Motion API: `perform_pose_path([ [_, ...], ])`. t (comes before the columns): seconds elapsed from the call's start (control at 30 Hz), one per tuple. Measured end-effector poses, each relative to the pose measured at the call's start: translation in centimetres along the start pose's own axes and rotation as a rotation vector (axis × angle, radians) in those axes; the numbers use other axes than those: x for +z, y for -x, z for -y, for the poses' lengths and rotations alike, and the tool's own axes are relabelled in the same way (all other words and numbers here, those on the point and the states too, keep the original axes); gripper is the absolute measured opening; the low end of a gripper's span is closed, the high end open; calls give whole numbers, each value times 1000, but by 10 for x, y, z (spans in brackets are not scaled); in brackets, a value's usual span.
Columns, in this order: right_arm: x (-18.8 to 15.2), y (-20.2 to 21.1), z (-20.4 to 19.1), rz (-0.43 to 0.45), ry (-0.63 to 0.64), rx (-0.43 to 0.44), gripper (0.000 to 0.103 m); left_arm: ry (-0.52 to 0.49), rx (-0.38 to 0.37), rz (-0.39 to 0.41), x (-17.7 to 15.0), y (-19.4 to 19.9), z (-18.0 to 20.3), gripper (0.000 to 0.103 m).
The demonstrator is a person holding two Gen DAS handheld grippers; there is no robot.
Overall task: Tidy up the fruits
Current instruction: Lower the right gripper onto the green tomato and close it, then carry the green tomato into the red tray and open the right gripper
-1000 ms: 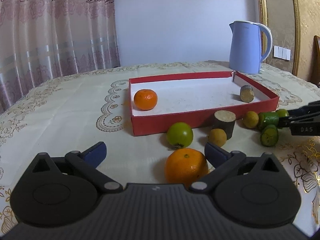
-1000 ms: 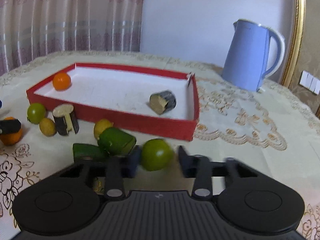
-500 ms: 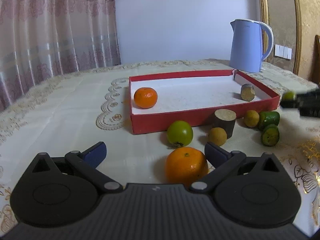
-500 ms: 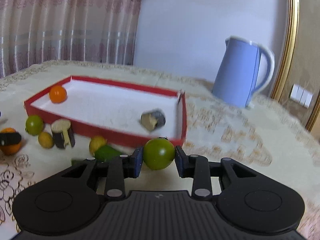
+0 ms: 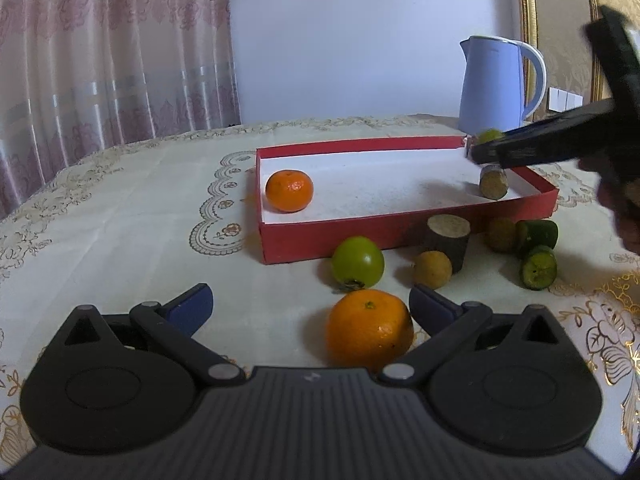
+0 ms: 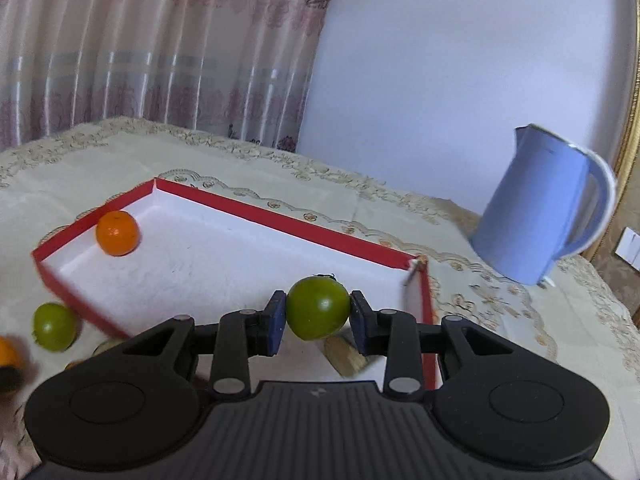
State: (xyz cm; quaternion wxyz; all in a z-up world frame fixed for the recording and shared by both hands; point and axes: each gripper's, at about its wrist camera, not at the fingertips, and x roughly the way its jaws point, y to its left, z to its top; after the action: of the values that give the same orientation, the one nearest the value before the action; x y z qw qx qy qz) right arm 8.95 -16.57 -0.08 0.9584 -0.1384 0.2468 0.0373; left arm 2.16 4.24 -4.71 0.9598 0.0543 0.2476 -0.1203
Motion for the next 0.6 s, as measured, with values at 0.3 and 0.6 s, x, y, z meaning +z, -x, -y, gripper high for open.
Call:
perform_pose_path([
  [0.3,18,-76,8,-187,-98,-38,33,-9,-13,-1,0,-2,1,103],
  [0.6,21,-84,8,-222,-106,-53,34,-9,-17,-9,-1,-3,1,103],
])
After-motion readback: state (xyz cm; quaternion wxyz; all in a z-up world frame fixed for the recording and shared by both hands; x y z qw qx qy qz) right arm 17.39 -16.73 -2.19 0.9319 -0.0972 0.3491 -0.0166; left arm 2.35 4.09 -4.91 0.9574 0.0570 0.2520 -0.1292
